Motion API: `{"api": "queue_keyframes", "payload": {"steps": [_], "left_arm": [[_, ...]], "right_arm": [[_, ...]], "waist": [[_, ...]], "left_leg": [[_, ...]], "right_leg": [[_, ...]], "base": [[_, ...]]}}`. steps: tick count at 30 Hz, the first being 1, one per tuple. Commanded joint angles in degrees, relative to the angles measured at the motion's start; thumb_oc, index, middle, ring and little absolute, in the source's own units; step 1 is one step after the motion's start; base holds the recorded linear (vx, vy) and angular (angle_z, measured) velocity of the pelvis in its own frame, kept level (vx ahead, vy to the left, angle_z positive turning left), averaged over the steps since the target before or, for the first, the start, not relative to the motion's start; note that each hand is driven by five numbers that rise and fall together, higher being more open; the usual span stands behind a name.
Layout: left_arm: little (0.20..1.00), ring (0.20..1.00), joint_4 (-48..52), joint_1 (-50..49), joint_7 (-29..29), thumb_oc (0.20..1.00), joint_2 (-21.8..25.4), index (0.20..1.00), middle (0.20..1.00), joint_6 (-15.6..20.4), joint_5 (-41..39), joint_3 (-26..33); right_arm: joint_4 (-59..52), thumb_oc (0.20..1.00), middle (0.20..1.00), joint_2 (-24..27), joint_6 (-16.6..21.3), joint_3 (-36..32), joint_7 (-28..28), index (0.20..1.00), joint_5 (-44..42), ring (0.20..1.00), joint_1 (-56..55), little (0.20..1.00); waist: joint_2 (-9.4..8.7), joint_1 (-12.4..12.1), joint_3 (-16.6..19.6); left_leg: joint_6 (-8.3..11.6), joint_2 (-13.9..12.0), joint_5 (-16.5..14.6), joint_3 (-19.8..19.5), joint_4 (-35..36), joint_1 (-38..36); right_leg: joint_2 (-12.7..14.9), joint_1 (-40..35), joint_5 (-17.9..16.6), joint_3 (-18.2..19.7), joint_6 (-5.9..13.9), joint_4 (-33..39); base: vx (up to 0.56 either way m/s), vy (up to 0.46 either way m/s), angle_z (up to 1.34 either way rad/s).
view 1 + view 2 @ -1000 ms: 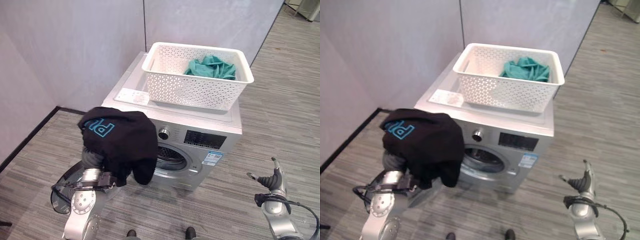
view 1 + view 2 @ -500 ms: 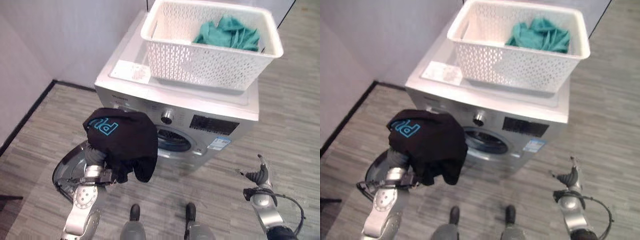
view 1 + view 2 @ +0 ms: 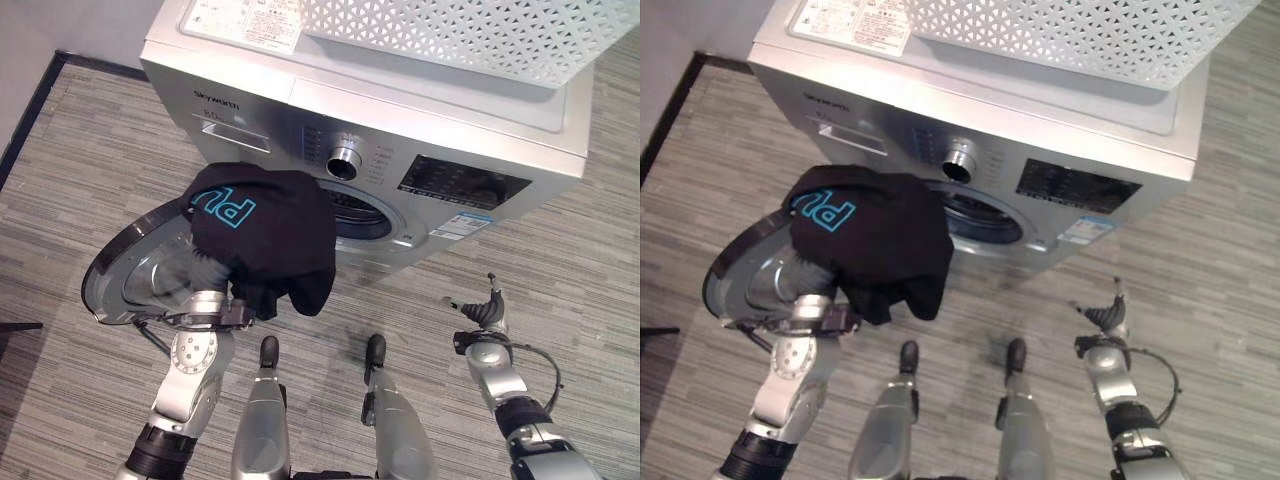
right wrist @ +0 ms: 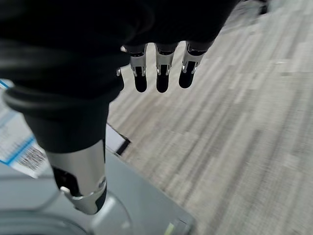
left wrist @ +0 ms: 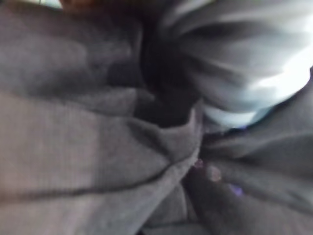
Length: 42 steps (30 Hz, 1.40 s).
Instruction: Grab the laundry basket,head to the washer,open it,put in the laundry and shut it.
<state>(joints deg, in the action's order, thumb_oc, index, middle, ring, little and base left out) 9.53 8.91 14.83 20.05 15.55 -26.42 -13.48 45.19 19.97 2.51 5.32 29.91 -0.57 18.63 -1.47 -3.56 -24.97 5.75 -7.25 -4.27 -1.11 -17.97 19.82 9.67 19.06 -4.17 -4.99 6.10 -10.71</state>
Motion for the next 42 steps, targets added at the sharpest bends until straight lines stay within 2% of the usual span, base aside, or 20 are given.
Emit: {"api": "queue_keyframes", "payload": {"steps": [1,5,10,11,12,13,14,17,19,20,22,24,30,34,38,42], "left_arm": [[0.200,0.200,5.0,0.1,-0.6,0.200,1.8,0.200,0.200,4.4,0.6,0.0],[0.200,0.200,4.5,1.4,-0.3,0.200,1.8,0.200,0.200,4.1,1.0,-1.3],[0.200,0.200,3.3,3.1,1.1,0.200,1.3,0.200,0.200,4.2,1.8,-2.7],[0.200,0.200,3.0,3.4,1.3,0.200,1.2,0.200,0.200,4.1,1.9,-2.9],[0.200,0.200,2.6,3.8,1.5,0.200,1.0,0.200,0.200,4.1,2.1,-3.3],[0.200,0.200,2.3,4.0,1.8,0.200,0.9,0.200,0.200,3.9,2.4,-3.5],[0.200,0.200,1.8,4.3,2.1,0.200,0.7,0.200,0.200,3.9,2.6,-3.8],[0.200,0.200,1.0,4.8,2.2,0.200,0.4,0.200,0.200,4.1,2.5,-4.7],[0.200,0.200,0.0,4.9,1.9,0.200,-0.1,0.200,0.200,3.9,1.3,-5.8],[0.200,0.200,-0.4,5.1,1.9,0.200,-0.3,0.200,0.200,4.0,0.9,-6.4],[0.200,0.200,-0.7,5.2,1.7,0.200,-0.5,0.200,0.200,3.8,0.7,-7.0],[0.200,0.200,-1.7,5.5,1.5,0.200,-0.9,0.200,0.200,3.5,0.4,-8.3],[0.200,0.200,-5.2,10.1,3.8,0.200,-2.9,0.200,0.200,3.6,0.8,-9.0],[0.200,0.200,-6.8,12.5,5.1,0.200,-3.9,0.200,0.200,3.9,0.9,-8.9],[0.200,0.200,-12.4,18.2,8.2,0.200,-6.5,0.200,0.200,4.6,1.0,-10.1],[0.200,0.200,-15.3,20.9,9.9,0.200,-7.4,0.200,0.200,4.9,1.1,-10.5]], "right_arm": [[-2.4,1.000,1.000,0.3,1.6,0.1,2.2,1.000,-2.9,1.000,-1.9,1.000],[-2.6,1.000,1.000,-0.3,1.8,-0.4,3.0,1.000,-4.0,1.000,-1.5,1.000],[-3.6,1.000,1.000,0.3,1.9,-0.4,4.7,1.000,-4.4,1.000,-0.1,1.000],[-3.7,1.000,1.000,0.3,1.9,-0.2,5.0,1.000,-4.5,1.000,0.2,1.000],[-4.2,1.000,1.000,0.3,1.9,0.0,5.3,1.000,-4.6,1.000,0.8,1.000],[-4.4,1.000,1.000,0.4,2.0,0.2,5.6,1.000,-4.6,1.000,1.1,1.000],[-4.7,1.000,1.000,0.4,2.0,0.5,5.8,1.000,-4.5,1.000,1.5,1.000],[-4.9,1.000,1.000,0.3,2.0,0.8,6.2,1.000,-4.6,1.000,2.3,1.000],[-6.1,1.000,1.000,0.5,2.1,0.8,6.6,1.000,-4.6,1.000,3.1,1.000],[-6.4,1.000,1.000,0.5,2.2,1.0,6.9,1.000,-4.7,1.000,3.6,1.000],[-6.7,1.000,1.000,0.5,2.3,1.1,7.2,1.000,-4.6,1.000,4.0,1.000],[-8.1,1.000,1.000,0.7,2.8,1.2,7.8,1.000,-4.5,1.000,5.1,1.000],[-13.6,1.000,1.000,0.7,4.2,0.3,9.3,1.000,-3.8,1.000,5.0,1.000],[-14.4,1.000,1.000,0.6,4.7,0.3,9.8,1.000,-3.8,1.000,5.2,1.000],[-16.5,1.000,1.000,-0.3,5.9,1.1,11.1,1.000,-3.8,1.000,5.8,1.000],[-16.1,1.000,1.000,-0.9,6.5,1.7,11.5,1.000,-4.3,1.000,6.8,1.000]], "waist": [[-0.74,0.5,2.4],[-0.24,0.8,1.8],[0.19,1.1,0.6],[0.33,1.1,0.5],[0.21,1.1,0.0],[0.10,1.1,-0.2],[0.21,1.1,-0.3],[0.32,1.2,-0.9],[0.27,1.6,-1.5],[0.07,1.8,-2.1],[0.21,1.8,-2.0],[0.04,2.4,-2.6],[-0.70,4.2,-3.1],[-0.89,4.8,-2.9],[-2.03,6.0,-2.4],[-2.42,6.6,-2.0]], "left_leg": [[-4.57,1.2,-11.2,0.7,-14.0,6.9],[-5.46,2.1,-13.4,-0.1,-18.8,9.8],[-5.74,3.0,-14.2,-0.6,-21.8,13.6],[-5.48,2.9,-15.7,-1.0,-22.1,13.5],[-5.75,3.1,-14.1,-0.4,-22.0,14.9],[-5.72,3.1,-14.0,-0.2,-21.9,15.5],[-5.43,3.0,-15.3,-0.6,-21.5,15.3],[-5.36,3.2,-14.8,-0.4,-20.9,16.5],[-5.09,3.5,-13.8,-0.2,-19.1,18.0],[-5.27,3.7,-11.7,0.4,-18.4,19.3],[-4.89,3.4,-12.8,0.2,-17.8,19.1],[-4.59,3.3,-11.8,0.6,-15.8,20.5],[-3.88,3.1,-10.2,0.4,-13.8,23.8],[-3.67,3.0,-9.9,0.2,-13.4,25.1],[-3.51,2.8,-9.5,0.1,-12.6,27.7],[-3.74,3.1,-9.3,0.2,-12.2,29.3]], "right_leg": [[4.8,2.3,10.8,-4.4,-0.18,-10.0],[5.5,5.5,12.9,-3.6,-0.65,-15.6],[5.7,9.5,14.4,-2.7,-1.33,-19.0],[5.3,9.7,15.7,-2.1,-0.99,-19.8],[5.5,11.2,14.3,-2.2,-1.51,-19.7],[5.4,11.8,14.3,-2.0,-1.53,-19.3],[5.1,11.8,15.4,-1.6,-1.08,-19.2],[5.1,13.3,15.0,-1.4,-1.03,-18.7],[5.0,14.7,13.6,-1.2,-0.74,-16.8],[5.3,15.9,11.4,-1.6,-1.10,-15.6],[4.8,15.9,12.4,-1.2,-0.55,-15.3],[4.5,17.3,11.0,-1.4,-0.19,-13.0],[4.4,21.5,10.2,-1.8,-0.13,-12.5],[4.3,23.1,10.1,-1.9,-0.10,-12.6],[4.1,26.0,9.3,-1.9,0.21,-12.3],[4.0,27.9,8.4,-1.7,0.59,-12.0]], "base": [[-0.04,0.079,0.04],[-0.02,0.051,0.09],[0.00,0.020,0.13],[-0.02,0.008,0.04],[0.00,0.000,0.00],[-0.03,-0.009,-0.05],[0.06,-0.026,-0.07],[0.00,-0.018,-0.09],[-0.07,-0.030,-0.06],[-0.02,-0.032,0.01],[0.04,-0.029,0.01],[-0.02,-0.047,-0.05],[0.01,-0.055,-0.07],[0.01,-0.030,0.04],[0.01,-0.023,0.08],[0.00,0.000,0.02]]}}
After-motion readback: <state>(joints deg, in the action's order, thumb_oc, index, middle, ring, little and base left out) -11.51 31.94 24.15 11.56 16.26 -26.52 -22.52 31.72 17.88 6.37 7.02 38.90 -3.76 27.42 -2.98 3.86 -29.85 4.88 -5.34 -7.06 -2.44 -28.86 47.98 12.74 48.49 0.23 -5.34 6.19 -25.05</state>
